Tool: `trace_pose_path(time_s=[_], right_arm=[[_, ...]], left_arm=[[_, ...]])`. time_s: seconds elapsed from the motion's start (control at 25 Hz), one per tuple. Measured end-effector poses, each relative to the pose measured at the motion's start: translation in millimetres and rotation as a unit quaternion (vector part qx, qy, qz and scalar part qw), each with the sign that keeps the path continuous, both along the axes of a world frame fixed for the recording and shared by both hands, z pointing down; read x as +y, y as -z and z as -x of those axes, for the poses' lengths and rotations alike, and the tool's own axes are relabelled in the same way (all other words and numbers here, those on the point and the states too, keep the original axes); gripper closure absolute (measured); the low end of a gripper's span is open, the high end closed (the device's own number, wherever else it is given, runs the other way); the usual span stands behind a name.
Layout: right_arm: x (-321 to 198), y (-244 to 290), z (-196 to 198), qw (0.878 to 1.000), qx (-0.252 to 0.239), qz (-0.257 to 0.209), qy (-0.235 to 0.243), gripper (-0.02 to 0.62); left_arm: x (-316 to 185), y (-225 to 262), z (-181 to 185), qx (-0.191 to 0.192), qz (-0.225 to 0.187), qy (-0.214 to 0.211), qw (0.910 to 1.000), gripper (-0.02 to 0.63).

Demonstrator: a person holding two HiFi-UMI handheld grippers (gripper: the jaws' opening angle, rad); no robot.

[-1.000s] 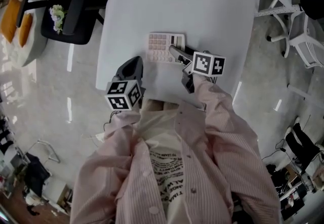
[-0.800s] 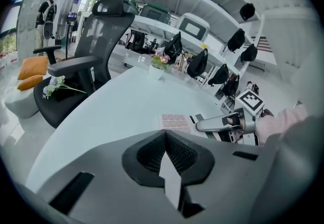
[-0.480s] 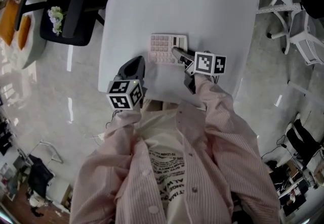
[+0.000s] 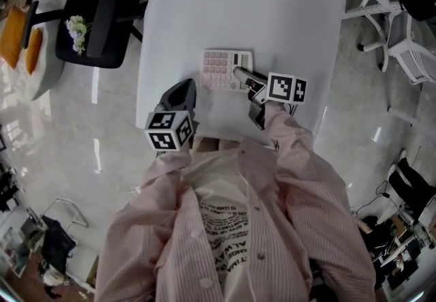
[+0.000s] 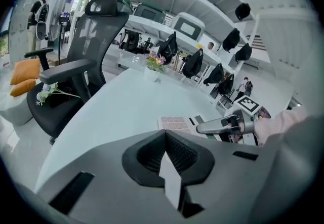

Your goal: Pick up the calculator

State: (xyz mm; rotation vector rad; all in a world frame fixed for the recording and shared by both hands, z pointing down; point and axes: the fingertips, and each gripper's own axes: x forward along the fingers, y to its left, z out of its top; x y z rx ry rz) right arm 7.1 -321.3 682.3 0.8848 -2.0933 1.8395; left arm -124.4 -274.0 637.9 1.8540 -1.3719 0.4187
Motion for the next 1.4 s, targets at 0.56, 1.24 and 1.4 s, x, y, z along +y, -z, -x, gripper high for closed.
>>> trace_pose_path(time_s=[0.56,1.24,1.4], right_arm=[[6.1,61.0,-14.1,0.996,-0.049,-0.025,-0.069,0.502],[3.6,155.2,-35.3,0.981,-0.125,-0.055,-0.14,0.503],[1.8,176.9,-40.0,0.976,-0.141,-0.062,-0.155,0.503]], left_arm=[[-0.8,51.0,-0.6,0.004,-0.061,-0.019,0.998,0.606],[-23.9,142.8,4.8,-0.013,-0.176,-0.03,0.9838,0.606],[-27.8,165.7,7.9,-0.03,-0.206,-0.041,0.9771,0.606]])
